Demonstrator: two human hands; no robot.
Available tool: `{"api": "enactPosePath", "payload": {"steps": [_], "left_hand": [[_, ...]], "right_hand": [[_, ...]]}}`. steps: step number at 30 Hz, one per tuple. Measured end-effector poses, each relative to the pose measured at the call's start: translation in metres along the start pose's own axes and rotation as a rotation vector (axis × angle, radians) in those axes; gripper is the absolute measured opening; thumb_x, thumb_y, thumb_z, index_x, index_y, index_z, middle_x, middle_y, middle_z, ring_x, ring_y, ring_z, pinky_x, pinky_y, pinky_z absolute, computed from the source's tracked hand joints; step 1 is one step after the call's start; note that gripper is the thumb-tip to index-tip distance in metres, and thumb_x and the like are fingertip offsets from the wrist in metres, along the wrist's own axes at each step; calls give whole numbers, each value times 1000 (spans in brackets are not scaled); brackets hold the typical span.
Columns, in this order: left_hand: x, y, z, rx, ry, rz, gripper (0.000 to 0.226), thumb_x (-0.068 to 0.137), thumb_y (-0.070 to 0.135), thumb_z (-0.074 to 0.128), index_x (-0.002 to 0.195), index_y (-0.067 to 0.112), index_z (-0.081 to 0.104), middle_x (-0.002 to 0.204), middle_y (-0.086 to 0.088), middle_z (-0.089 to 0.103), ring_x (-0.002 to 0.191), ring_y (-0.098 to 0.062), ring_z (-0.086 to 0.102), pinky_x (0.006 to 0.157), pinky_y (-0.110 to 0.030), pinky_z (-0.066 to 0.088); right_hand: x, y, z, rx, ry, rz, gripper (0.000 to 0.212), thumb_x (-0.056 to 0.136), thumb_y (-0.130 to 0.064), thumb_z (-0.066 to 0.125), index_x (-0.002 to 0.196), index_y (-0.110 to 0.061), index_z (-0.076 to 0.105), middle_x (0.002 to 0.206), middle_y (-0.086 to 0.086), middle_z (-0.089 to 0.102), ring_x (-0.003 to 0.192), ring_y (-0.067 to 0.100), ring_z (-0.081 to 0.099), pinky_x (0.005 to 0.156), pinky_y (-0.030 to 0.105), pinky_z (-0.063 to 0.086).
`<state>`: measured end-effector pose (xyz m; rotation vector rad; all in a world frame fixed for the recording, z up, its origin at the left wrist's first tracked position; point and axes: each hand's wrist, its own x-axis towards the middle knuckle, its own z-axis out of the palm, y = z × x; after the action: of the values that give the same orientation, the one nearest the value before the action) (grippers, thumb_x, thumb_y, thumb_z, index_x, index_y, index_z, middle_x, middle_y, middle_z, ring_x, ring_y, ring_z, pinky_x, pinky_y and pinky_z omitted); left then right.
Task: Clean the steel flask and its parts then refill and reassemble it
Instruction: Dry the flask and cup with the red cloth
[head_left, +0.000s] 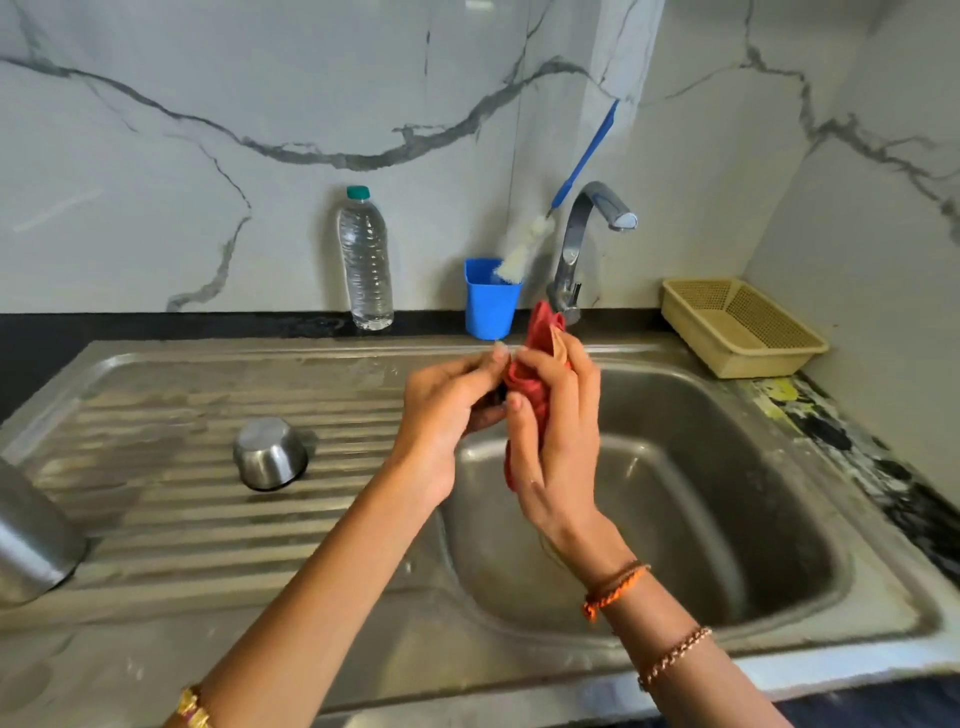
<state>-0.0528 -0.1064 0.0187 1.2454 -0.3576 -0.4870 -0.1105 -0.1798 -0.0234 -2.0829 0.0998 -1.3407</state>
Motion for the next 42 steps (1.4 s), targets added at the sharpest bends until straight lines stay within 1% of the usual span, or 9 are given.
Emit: {"api": "enactPosePath", "payload": {"steps": [3,9,15,18,21,26,32,35,42], "left_hand": [[0,3,-3,83,-36,149,11,86,13,62,80,19,69,63,11,68,62,2,60,56,-12,45],[4,4,-17,412,-38,550,30,72,15,73,100,23,66,88,9,65,67,10,56,67,-9,45],[2,15,-12,36,67,39,21,85,12,63,65,18,66,51,12,61,51,-1,53,47,-11,39],[0,12,-16,32,47,-63,25,85,12,61,61,15,64,49,9,58,54,-6,48,47,-13,37],[-5,4,-11,97,33,167,3,80,18,69,78,19,70,69,2,68,63,-5,57,55,-14,45],[3,-15,-23,685,-6,876,37,73,36,65,100,12,70,100,1,66,87,-9,61,74,-23,49],[7,-1,-8,98,-20,147,11,85,8,63,89,16,68,80,1,66,67,-1,59,60,-14,46],[2,-1,-7,49,-59,84,12,86,8,60,87,17,68,78,1,68,66,-3,62,57,-15,45],[7,1,-23,376,-142,663,25,72,18,72,95,27,65,97,7,63,70,3,57,63,-10,45]], "right_hand": [[21,2,-1,98,65,21,20,90,-25,46,102,-13,57,114,8,55,109,12,50,95,21,38],[65,-11,-3,723,-105,943,17,90,-18,48,83,-10,61,81,10,62,78,21,58,82,37,48],[21,-17,3,3,-90,78,45,92,-30,40,135,-18,38,129,-10,47,118,10,49,99,27,40],[15,-2,-1,-124,-103,-230,40,97,-33,36,127,-9,44,127,-3,48,123,20,45,105,34,37],[26,-7,2,57,-37,49,31,93,-31,42,107,-10,60,105,3,64,99,16,60,87,33,48],[52,-13,-8,609,-122,929,30,92,-15,46,75,-14,70,71,1,70,72,13,65,68,24,54],[9,-21,9,61,98,246,35,94,-24,39,126,-14,48,120,0,55,113,10,51,97,25,40],[4,-10,7,25,93,53,36,91,-25,39,125,-16,44,120,8,50,113,19,49,98,30,40],[55,-19,0,522,-46,871,20,93,-15,44,80,-11,59,76,2,62,73,13,58,71,30,47]]}}
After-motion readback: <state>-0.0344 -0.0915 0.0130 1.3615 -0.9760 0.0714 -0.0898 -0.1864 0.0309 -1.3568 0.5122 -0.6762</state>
